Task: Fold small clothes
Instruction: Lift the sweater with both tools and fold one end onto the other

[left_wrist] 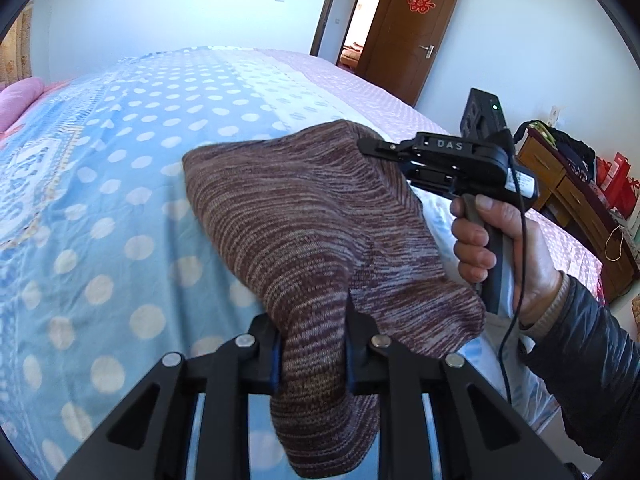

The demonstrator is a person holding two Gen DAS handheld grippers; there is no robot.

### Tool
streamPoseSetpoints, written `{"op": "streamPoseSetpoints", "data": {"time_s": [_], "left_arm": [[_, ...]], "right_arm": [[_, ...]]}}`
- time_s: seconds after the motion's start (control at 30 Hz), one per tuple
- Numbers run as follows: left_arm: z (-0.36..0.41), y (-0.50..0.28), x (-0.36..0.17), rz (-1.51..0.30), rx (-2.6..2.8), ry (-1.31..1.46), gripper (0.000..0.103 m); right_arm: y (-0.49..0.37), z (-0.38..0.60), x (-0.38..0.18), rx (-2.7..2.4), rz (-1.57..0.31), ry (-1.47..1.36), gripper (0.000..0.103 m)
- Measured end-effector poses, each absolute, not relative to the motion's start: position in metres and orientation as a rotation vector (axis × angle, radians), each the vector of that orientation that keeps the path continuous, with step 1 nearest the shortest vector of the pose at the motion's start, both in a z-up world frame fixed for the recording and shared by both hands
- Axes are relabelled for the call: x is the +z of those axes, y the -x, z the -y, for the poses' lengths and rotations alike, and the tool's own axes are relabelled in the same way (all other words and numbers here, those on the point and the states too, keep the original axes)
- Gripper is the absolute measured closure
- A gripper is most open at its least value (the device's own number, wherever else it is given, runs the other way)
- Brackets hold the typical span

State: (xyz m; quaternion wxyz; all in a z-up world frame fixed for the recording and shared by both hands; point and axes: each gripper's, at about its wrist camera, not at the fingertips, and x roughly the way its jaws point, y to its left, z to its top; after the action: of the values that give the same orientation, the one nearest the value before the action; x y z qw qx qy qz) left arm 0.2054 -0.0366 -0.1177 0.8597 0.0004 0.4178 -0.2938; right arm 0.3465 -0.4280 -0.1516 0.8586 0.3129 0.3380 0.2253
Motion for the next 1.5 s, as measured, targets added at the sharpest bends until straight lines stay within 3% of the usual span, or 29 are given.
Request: {"op": "streamPoseSetpoints", "data": {"time_s": [1.5], "left_arm": [[-0.011, -0.178, -0.104, -0.761, -0.344, -0.011, 0.08]], "right_arm": [[-0.366, 0.162, -0.102, 0.82, -0.769, -0.501, 0.084]]}}
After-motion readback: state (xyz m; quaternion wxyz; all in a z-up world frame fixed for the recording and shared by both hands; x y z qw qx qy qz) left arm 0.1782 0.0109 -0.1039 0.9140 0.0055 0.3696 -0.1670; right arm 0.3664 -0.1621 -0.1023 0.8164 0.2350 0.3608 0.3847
